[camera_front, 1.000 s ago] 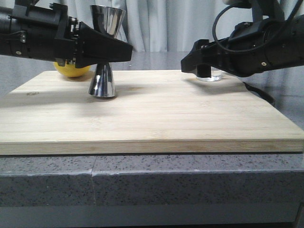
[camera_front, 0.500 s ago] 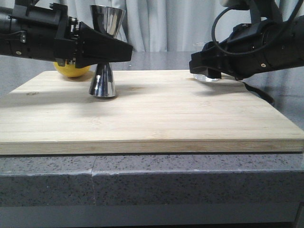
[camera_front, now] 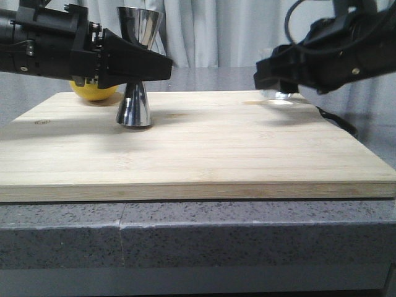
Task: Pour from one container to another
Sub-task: 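Grasp the glass beaker with the right gripper and lift it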
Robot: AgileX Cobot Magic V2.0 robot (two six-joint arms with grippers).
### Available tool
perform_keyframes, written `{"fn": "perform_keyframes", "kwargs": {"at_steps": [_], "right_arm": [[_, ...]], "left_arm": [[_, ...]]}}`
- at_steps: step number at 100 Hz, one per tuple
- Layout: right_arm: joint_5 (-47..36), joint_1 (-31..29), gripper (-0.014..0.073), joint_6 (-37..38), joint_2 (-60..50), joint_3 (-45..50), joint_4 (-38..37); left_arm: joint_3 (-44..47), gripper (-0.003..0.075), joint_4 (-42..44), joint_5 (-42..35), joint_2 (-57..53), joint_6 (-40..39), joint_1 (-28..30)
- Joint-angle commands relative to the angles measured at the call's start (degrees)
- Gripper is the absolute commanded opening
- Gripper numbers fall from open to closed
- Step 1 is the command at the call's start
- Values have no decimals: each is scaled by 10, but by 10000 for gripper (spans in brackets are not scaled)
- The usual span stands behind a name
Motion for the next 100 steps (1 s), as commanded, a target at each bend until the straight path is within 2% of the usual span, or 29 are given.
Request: {"fn": "perform_keyframes", "kwargs": {"at_steps": [1, 16, 36, 77, 100], "right_arm": [[-14, -2, 306, -2, -59, -17, -4], [48, 5, 306, 2, -110, -29, -4], [194, 45, 306, 2, -144, -91, -6], [436, 143, 306, 2, -144, -248, -7], [558, 193, 306, -45, -128, -329, 3]], "left_arm": [[-16, 134, -40, 67, -22, -2, -4], [-16, 134, -40, 67, -22, -2, -4], [-16, 134, -40, 67, -22, -2, -4], [-16, 134, -40, 67, -22, -2, -4], [-16, 134, -40, 67, -22, -2, -4]]}}
